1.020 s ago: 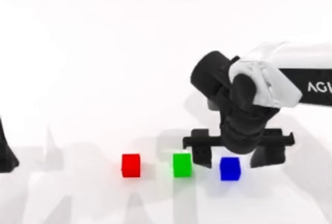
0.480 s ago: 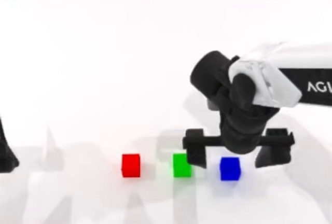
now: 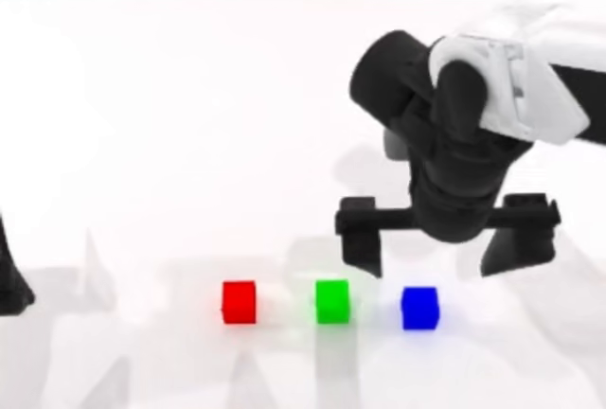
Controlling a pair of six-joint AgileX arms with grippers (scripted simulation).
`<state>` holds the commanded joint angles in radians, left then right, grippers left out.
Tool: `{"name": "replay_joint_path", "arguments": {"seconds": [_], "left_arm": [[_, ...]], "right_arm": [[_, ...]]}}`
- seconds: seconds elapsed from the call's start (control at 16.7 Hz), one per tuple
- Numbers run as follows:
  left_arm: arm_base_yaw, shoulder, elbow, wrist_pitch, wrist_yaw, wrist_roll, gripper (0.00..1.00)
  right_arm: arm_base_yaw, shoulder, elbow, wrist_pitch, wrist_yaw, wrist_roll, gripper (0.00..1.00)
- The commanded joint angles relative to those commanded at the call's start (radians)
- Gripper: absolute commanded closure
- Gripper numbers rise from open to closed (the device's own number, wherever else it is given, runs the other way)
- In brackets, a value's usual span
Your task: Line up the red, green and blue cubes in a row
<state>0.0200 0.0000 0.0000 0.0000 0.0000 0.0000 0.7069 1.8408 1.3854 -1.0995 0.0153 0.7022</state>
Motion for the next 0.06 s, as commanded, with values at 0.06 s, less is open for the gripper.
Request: {"name": "replay_joint_path", "arguments": {"seconds": [0.06], "left_arm": [[0.000,0.000,0.000,0.000,0.000,0.000,0.00]], "right_arm": [[0.000,-0.006,0.006,-0.008,0.000,-0.001,0.00]]}}
